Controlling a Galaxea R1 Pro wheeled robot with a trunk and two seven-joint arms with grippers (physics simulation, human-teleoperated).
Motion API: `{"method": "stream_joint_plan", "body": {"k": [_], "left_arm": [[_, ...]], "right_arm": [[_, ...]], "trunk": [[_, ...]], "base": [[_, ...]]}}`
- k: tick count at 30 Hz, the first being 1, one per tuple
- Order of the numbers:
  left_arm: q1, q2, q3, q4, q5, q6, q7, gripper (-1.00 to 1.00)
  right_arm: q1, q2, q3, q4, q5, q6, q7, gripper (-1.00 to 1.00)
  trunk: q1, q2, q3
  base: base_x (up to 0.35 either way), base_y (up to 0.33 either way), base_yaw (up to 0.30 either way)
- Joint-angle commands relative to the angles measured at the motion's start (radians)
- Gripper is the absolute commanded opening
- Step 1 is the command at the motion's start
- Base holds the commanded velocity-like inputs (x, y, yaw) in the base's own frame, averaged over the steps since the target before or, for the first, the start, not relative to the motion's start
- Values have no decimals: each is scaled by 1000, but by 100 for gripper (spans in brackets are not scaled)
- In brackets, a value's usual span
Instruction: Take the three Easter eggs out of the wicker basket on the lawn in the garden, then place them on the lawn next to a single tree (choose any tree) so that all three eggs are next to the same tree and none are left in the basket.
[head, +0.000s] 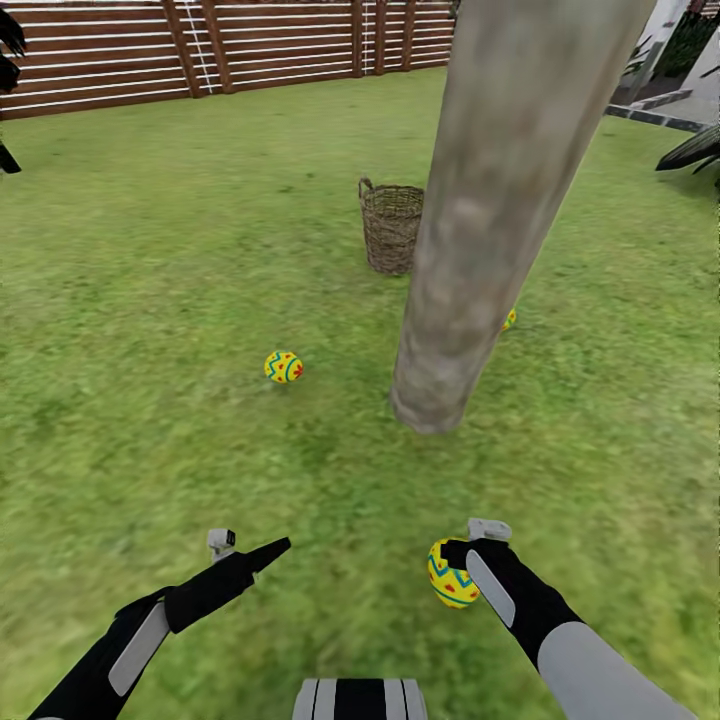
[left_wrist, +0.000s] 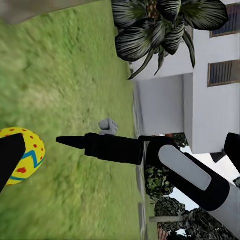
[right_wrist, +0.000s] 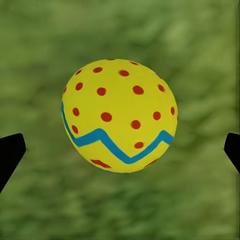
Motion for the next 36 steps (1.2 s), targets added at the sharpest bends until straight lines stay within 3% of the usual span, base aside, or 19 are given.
{"method": "stream_joint_plan", "body": {"k": [1, 9, 18, 30, 36], "left_arm": [[0, 1, -4, 0, 10, 10, 0, 100], [0, 1, -4, 0, 8, 10, -2, 100], [0, 3, -3, 0, 10, 11, -4, 100], [0, 3, -3, 0, 9, 10, -4, 100], [0, 4, -3, 0, 10, 11, -5, 100]], "right_arm": [[-1, -2, 7, -2, -10, 2, -10, 100], [-1, -1, 9, -2, -11, 2, -10, 100], [0, -2, 10, -21, -11, 4, -10, 100], [-1, -1, 12, -34, -11, 3, -11, 100], [-1, -1, 12, -34, -10, 3, -11, 100]], "trunk": [[-4, 7, 4], [-35, 63, 42], [-69, 126, 72], [-115, 210, 127], [-138, 252, 156]], "base": [[-32, 0, 0], [-253, 0, 0], [-44, 0, -1], [-320, 0, -82], [-81, 0, -75]]}}
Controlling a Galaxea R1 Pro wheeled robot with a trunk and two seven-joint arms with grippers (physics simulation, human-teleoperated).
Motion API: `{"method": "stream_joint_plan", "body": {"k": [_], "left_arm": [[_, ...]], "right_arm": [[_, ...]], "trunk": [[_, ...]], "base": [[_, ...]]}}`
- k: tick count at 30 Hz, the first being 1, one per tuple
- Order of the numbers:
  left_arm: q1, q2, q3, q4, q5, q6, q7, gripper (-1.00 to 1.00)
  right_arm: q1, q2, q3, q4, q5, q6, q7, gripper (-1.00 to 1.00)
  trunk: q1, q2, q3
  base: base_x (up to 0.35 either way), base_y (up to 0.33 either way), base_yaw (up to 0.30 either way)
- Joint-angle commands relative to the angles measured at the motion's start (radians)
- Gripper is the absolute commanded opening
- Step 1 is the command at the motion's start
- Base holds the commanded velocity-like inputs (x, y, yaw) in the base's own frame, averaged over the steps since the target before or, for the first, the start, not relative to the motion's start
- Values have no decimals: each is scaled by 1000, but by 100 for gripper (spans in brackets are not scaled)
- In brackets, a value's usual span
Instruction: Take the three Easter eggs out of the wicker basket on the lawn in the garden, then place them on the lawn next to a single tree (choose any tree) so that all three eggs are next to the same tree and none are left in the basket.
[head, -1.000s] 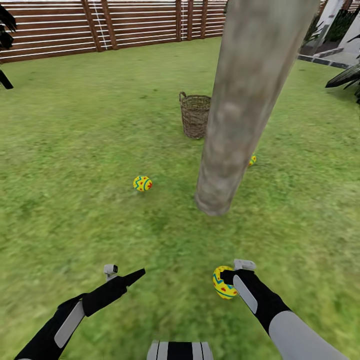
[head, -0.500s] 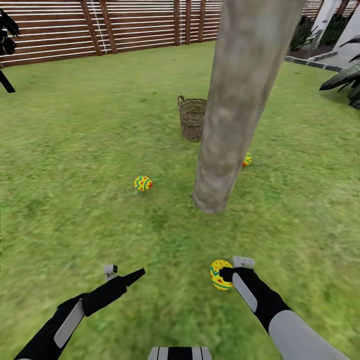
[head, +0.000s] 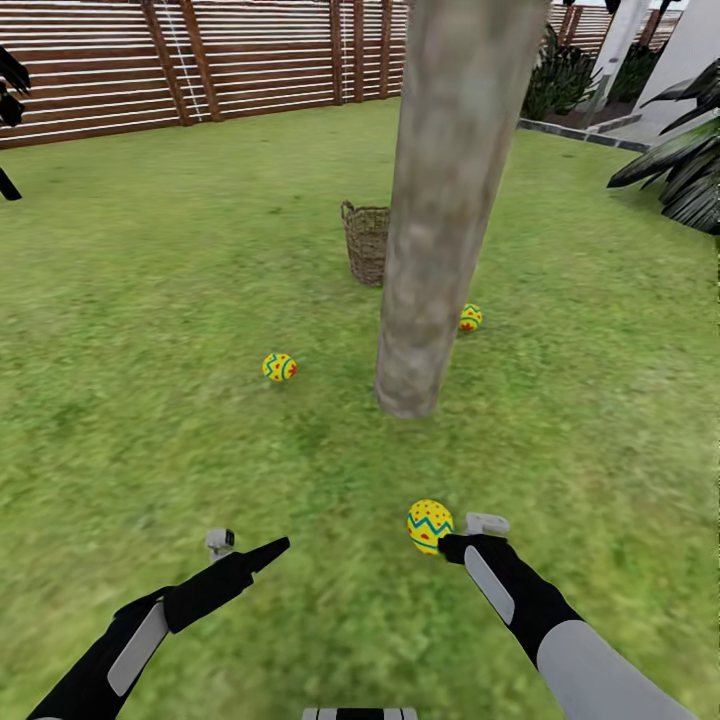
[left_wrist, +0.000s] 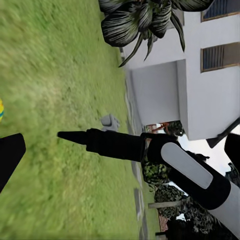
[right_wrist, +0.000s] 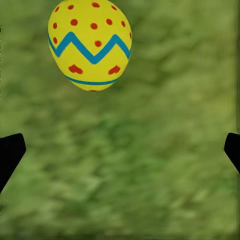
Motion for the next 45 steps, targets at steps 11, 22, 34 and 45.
{"method": "stream_joint_plan", "body": {"k": [11, 22, 34, 45], "left_arm": [[0, 2, -4, 0, 8, 7, 4, 100], [0, 2, -4, 1, 7, 5, 6, 100], [0, 0, -4, 2, 5, 4, 8, 100], [0, 0, -4, 3, 5, 4, 25, 100]], "right_arm": [[-1, -2, 6, -1, -11, 2, -10, 100], [0, -2, 6, -2, -10, 2, -10, 100], [0, -2, 6, -2, -10, 2, -10, 100], [0, -2, 6, 0, -10, 2, -10, 100]], "trunk": [[-42, 77, 52], [-85, 154, 104], [-131, 238, 161], [-173, 315, 213]], "base": [[-4, 0, -64], [0, 0, -61], [0, 0, -61], [0, 0, -55]]}}
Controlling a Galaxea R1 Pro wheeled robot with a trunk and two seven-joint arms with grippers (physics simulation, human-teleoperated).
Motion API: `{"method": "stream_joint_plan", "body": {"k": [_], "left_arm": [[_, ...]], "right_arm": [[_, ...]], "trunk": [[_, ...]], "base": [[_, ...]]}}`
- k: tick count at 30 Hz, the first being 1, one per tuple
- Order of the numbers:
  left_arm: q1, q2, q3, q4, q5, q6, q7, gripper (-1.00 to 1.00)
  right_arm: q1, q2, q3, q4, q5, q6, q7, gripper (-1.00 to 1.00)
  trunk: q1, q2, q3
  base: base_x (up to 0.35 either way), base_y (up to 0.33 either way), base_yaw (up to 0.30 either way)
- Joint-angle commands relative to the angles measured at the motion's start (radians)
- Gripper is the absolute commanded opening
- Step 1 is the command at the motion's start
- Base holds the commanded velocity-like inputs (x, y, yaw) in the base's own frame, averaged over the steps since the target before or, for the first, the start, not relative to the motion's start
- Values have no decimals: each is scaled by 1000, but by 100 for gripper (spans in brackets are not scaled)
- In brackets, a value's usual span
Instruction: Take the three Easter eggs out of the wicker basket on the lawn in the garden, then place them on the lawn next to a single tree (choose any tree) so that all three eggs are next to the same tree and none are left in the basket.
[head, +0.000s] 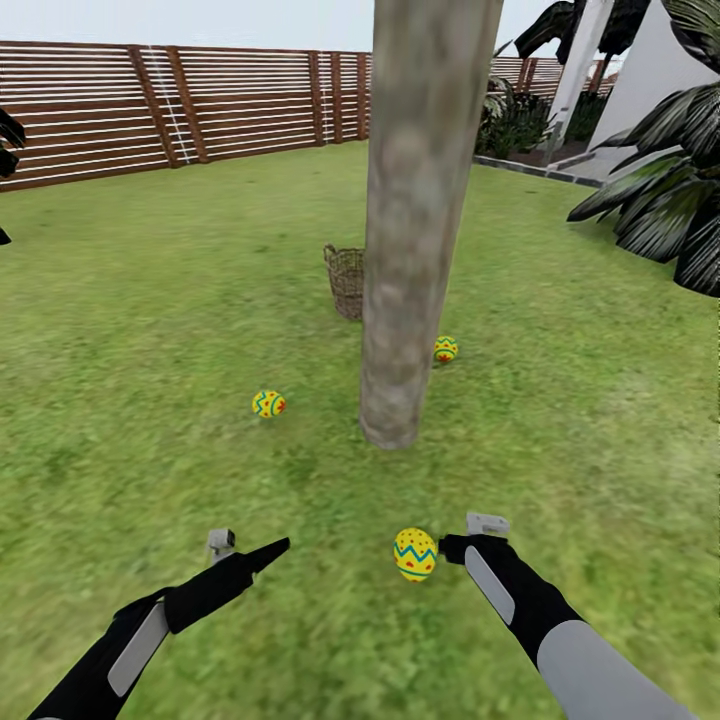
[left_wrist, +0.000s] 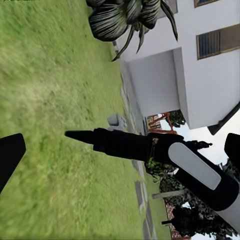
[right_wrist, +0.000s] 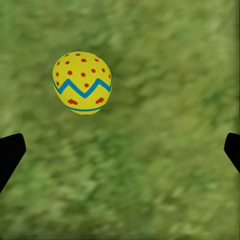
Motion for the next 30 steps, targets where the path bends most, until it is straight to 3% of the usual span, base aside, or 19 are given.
{"method": "stream_joint_plan", "body": {"k": [1, 10, 12, 16, 17, 18, 20, 23, 29, 30], "left_arm": [[0, 1, -4, 0, 10, 10, 2, 100], [0, 0, -7, 34, 7, 6, 25, 100], [-1, -1, -11, 84, 7, -39, 95, 100], [0, 10, -16, 171, 6, -90, 116, 100], [0, 25, -16, 261, 2, -146, 118, 100], [0, 30, -17, 296, -1, -176, 119, 100], [0, 39, -18, 354, -20, -230, 120, 100], [0, 42, -18, 437, -79, -290, 138, 100], [0, 43, -19, 578, -109, -390, 186, 100], [0, 43, -21, 654, -113, -466, 206, 100]], "right_arm": [[-1, -2, 7, -2, -11, 2, -10, 100], [0, 0, 8, 0, -10, 2, -10, 100], [-1, -1, 7, 6, -10, 1, -10, 100], [-1, -9, 7, 10, -3, 1, -11, 100], [0, -21, 7, 25, 23, 0, -12, 100], [0, -25, 7, 43, 37, -1, -12, 100], [1, -30, 7, 95, 68, -8, -13, 100], [6, -43, 7, 230, 99, -74, -12, 100], [14, -72, 7, 518, 107, -298, 0, 100], [18, -75, 8, 628, 107, -389, 4, 100]], "trunk": [[-4, 7, 4], [-38, 70, 47], [-46, 84, 56], [-61, 112, 75], [-65, 119, 80], [-69, 126, 85], [-77, 140, 94], [-88, 161, 109], [-111, 203, 137], [-115, 210, 142]], "base": [[0, 0, -5], [0, 0, -1], [0, 0, 0], [0, 0, 0], [0, 0, 0], [0, 0, 0], [0, 0, 0], [0, 0, 0], [0, 0, 0], [0, 0, 0]]}}
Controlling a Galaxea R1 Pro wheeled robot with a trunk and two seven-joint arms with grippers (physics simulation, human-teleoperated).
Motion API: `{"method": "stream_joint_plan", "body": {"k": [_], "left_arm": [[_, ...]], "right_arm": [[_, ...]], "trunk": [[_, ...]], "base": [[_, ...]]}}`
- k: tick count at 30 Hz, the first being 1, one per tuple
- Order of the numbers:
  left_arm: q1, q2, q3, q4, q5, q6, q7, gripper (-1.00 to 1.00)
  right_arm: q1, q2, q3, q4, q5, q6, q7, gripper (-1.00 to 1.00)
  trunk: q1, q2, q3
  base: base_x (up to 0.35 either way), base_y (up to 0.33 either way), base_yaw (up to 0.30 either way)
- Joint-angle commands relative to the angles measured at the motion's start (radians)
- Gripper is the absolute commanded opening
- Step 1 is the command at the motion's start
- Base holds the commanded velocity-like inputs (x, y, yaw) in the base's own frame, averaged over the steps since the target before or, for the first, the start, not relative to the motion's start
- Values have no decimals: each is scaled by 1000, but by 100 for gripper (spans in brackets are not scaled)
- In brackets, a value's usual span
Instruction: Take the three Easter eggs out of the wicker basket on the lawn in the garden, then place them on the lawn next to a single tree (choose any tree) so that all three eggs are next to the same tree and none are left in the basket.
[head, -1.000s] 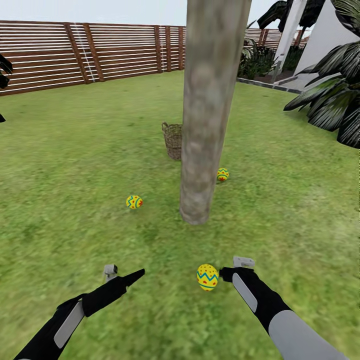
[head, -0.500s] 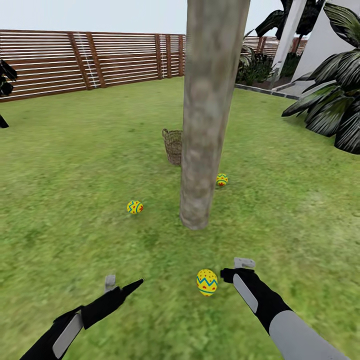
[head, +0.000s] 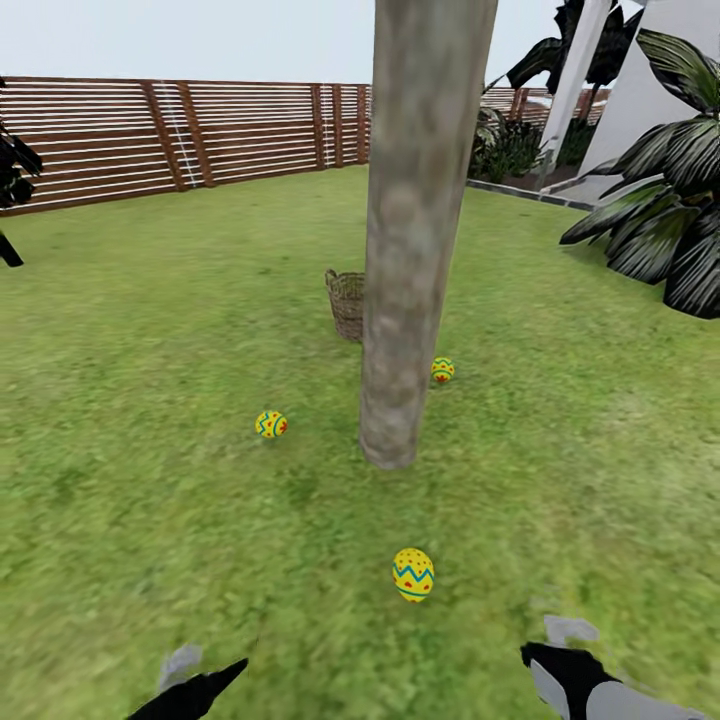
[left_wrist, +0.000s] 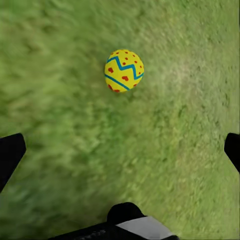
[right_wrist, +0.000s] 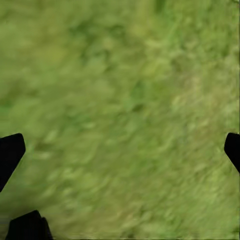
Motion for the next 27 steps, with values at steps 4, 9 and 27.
{"method": "stream_joint_plan", "body": {"k": [4, 9, 27], "left_arm": [[-1, -8, -40, 36, -71, -44, 80, 100], [0, -16, -47, 46, -92, -47, 311, 100], [0, -114, -48, 147, -93, -46, 791, 100]], "right_arm": [[70, -8, 12, 65, -6, -95, 18, 100], [141, -63, 10, 71, -17, -146, 189, 100], [233, -58, 6, 85, -19, -163, 364, 100]], "trunk": [[-16, 28, 19], [-35, 63, 42], [-104, 189, 128]], "base": [[0, 0, 0], [0, 0, 0], [0, 0, 0]]}}
